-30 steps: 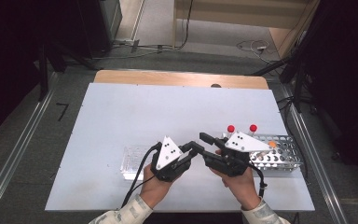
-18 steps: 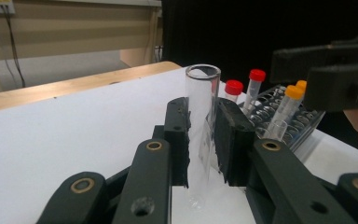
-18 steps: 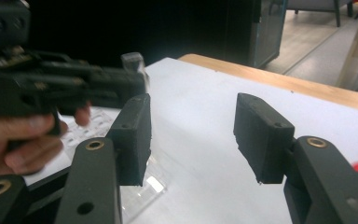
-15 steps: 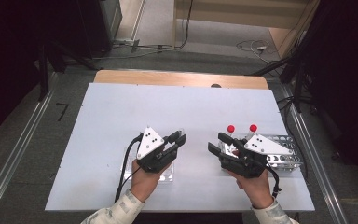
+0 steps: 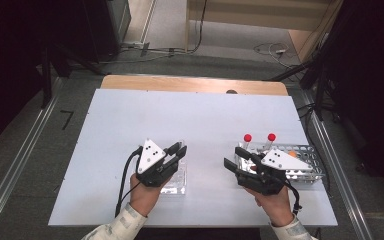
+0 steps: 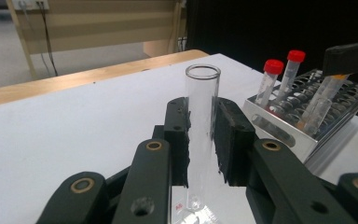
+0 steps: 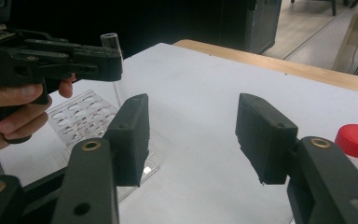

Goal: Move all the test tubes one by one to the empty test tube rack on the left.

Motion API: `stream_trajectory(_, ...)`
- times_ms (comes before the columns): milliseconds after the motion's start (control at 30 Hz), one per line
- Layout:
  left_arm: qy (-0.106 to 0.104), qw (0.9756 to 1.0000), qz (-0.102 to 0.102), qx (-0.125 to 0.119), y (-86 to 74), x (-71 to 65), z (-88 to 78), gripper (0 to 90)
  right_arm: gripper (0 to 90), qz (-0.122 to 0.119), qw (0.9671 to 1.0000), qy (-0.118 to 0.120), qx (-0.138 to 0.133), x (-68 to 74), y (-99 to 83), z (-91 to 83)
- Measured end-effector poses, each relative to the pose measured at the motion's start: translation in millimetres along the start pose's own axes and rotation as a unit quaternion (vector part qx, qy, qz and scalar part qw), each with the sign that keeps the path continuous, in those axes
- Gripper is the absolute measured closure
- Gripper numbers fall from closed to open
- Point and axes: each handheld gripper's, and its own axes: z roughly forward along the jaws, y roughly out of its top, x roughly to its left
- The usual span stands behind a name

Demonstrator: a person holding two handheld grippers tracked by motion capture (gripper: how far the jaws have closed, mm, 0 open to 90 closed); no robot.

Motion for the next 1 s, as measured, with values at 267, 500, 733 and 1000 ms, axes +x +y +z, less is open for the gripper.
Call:
stream_trajectory(267,0.007,0.9999,0.009,0.003,-6.1,0.1,-1.2,76.7,31.9,-0.005,1.0,0.001,0.008,0.3,-2.6,-0.1)
stream_trajectory(500,0.01,0.9999,0.007,0.004,-10.6,0.8,-1.1,76.6,31.1,-0.003,1.0,-0.002,0.008,-0.6,-3.8,-0.8)
stream_trajectory(733,0.009,0.9999,0.011,0.01,-16.6,-2.0,1.3,76.5,31.1,-0.006,0.9999,-0.003,0.013,0.9,-4.5,0.2)
stream_trajectory(1000,0.013,0.9989,0.011,0.043,-22.0,-2.1,2.8,76.4,31.6,-0.004,0.9999,-0.005,0.009,0.2,-4.5,-0.5)
